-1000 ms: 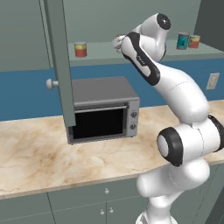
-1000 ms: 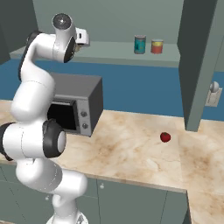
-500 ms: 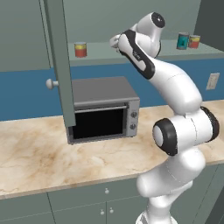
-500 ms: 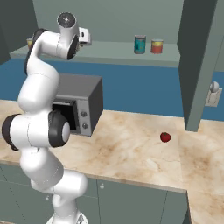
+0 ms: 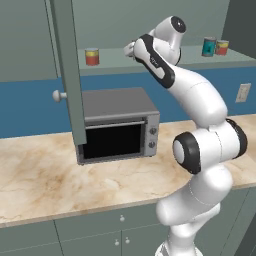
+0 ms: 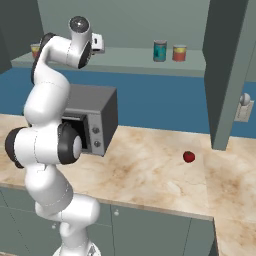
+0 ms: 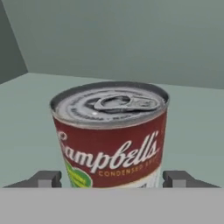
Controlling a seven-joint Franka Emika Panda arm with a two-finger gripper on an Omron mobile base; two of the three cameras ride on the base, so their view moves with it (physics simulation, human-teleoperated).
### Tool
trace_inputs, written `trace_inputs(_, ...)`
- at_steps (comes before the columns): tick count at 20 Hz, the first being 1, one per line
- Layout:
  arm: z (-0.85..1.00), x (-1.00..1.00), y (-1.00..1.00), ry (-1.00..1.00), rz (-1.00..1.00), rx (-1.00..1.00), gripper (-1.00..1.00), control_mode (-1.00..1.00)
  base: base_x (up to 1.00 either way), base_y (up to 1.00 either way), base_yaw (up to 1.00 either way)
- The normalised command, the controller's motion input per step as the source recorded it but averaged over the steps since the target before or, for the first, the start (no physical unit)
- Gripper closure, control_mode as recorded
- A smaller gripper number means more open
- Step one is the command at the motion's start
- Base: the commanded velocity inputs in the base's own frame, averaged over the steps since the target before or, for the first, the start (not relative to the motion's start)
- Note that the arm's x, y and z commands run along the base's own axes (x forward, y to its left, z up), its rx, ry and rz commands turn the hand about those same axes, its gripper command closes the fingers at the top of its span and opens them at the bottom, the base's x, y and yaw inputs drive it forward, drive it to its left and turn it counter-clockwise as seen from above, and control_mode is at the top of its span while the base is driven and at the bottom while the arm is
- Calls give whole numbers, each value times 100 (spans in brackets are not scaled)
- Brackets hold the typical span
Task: Stack two cans on top of the other two cans in the cabinet.
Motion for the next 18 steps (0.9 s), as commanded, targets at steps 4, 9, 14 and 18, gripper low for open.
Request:
trace_inputs(4, -23, 7, 6, 0, 7, 0, 100, -100, 0, 0, 0)
trace_inputs(9, 11, -17, 7, -11, 10, 0, 100, -100, 0, 0, 0)
trace_inputs(14, 24, -41, 26, -2, 14, 0, 100, -100, 0, 0, 0)
trace_inputs(18, 22, -37, 41, -1, 14, -2, 100, -100, 0, 0, 0)
